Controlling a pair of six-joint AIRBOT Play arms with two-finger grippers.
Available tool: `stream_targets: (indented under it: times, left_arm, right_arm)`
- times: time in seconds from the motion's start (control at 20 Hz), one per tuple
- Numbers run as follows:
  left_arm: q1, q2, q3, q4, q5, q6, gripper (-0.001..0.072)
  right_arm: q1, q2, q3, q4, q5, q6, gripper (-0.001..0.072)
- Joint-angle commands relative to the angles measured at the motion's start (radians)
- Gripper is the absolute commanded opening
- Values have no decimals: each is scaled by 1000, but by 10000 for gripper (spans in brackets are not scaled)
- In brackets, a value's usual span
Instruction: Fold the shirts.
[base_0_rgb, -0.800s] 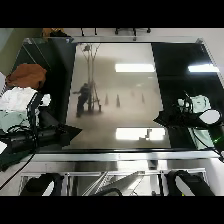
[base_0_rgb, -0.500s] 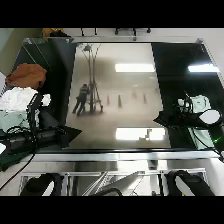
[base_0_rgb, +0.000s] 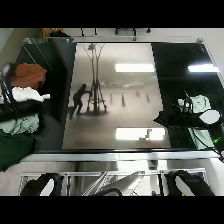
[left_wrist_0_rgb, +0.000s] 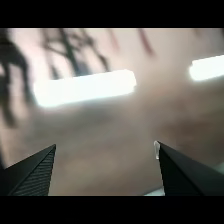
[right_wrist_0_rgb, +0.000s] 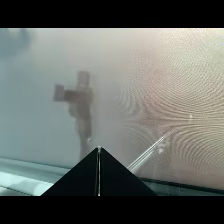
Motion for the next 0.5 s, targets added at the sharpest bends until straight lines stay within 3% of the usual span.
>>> stream_targets:
  times: [0.0,0.25,0.45]
  left_arm:
    - [115,-227,225,192,72,22,706]
    - [208,-607,457,328,349,31,706]
    - [225,-994,704,421,377,32,706]
  right_arm:
    - [1,1,0,0,0,0,20]
    - [1,1,0,0,0,0,20]
    - [1,1,0,0,0,0,20]
